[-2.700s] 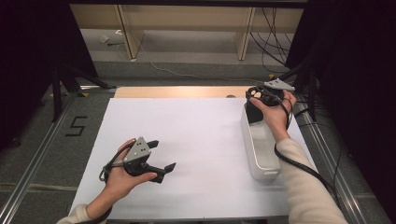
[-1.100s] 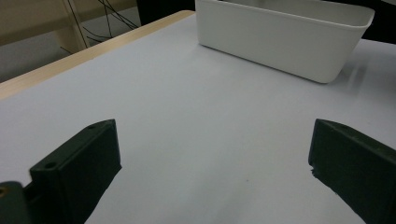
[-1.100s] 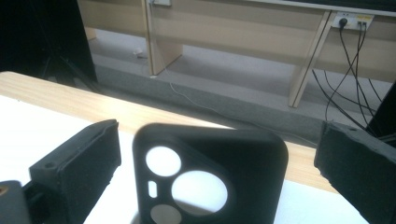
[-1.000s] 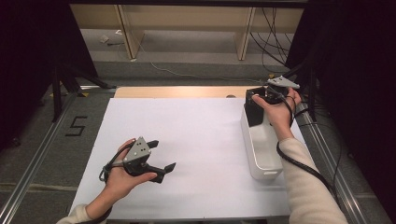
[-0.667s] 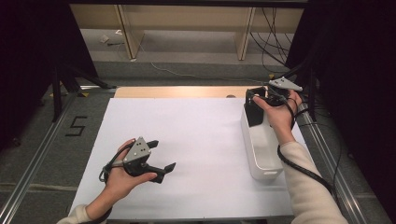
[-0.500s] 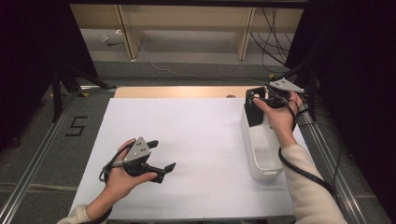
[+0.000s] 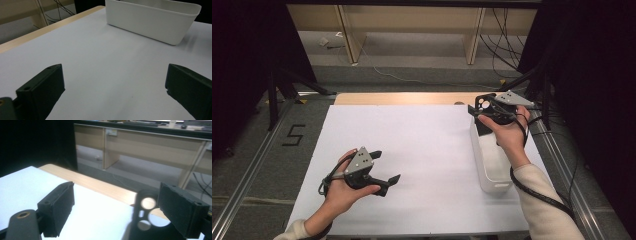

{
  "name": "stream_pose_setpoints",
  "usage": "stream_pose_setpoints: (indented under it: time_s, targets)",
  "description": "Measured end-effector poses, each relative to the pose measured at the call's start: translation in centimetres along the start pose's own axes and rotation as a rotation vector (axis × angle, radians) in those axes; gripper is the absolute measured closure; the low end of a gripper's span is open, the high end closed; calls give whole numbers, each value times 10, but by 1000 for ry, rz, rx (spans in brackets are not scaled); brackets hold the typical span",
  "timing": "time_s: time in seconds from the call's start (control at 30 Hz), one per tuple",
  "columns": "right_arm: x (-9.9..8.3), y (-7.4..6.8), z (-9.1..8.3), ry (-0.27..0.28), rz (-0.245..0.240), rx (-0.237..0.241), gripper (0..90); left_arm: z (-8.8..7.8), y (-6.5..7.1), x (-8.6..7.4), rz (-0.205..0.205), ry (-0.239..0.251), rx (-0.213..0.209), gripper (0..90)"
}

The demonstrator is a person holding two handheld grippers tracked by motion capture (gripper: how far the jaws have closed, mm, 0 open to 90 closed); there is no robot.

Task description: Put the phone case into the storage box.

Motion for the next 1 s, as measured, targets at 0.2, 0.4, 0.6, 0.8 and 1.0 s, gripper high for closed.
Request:
stream_pose_setpoints:
  time_s: [0.2,0.4,0.6,0.8,1.0]
  targets:
    - [-4,-13,-6,-9,-7,42,155,0,0,0,-1,0,-1,19]
    - [-8,-24,-11,-19,-8,81,157,0,1,0,-2,1,-3,20]
    - [-11,-35,-16,-24,-18,113,157,-1,1,0,-2,1,-3,19]
    - [-16,-43,-21,-36,-16,145,158,-1,1,0,-2,2,-3,19]
    - [-21,-52,-30,-44,-27,178,159,-1,1,0,-1,2,-4,19]
Point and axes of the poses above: each handheld gripper's, and its own axes: z roughly forward along the jaws, x roughly out of its top, y roughly to its right, the point moved 5 cm from there along z, roughly forward along the jaws, and after that the axes turned 1 degree about -x, right-handed, at the moved point
